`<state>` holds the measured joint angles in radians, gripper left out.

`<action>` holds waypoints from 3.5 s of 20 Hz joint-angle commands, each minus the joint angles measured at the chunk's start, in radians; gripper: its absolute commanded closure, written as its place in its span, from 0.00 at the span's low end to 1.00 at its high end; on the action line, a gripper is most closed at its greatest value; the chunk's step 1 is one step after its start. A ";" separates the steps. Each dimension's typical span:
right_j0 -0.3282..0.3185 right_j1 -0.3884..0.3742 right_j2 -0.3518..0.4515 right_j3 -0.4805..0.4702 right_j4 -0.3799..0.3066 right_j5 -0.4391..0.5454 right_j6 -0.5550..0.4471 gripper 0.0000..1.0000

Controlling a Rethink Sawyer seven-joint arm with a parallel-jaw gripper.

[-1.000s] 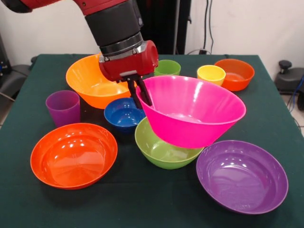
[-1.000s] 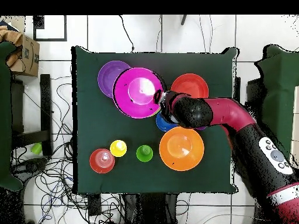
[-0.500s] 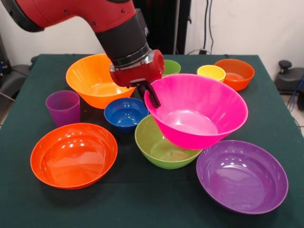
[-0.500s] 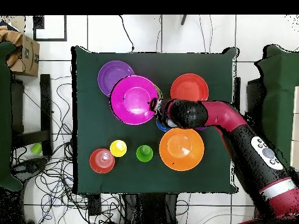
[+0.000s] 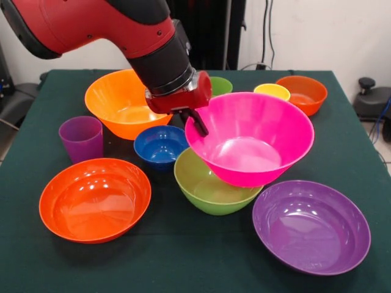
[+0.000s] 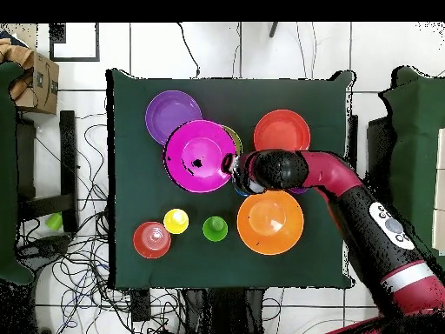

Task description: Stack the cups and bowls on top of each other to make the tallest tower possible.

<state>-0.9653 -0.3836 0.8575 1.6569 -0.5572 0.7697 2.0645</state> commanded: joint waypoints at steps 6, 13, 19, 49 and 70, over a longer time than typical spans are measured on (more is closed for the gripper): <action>-0.017 0.019 -0.036 -0.100 -0.080 0.105 -0.330 1.00; -0.021 -0.003 -0.040 -0.106 -0.085 0.141 -0.339 1.00; -0.020 0.017 -0.050 -0.130 -0.107 0.125 -0.328 1.00; -0.007 0.051 -0.054 -0.063 -0.312 -0.323 -0.147 1.00; 0.038 0.010 -0.122 -0.088 -0.235 -0.114 -0.177 1.00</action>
<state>-0.9823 -0.3723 0.8434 1.6093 -0.7529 0.5092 2.0639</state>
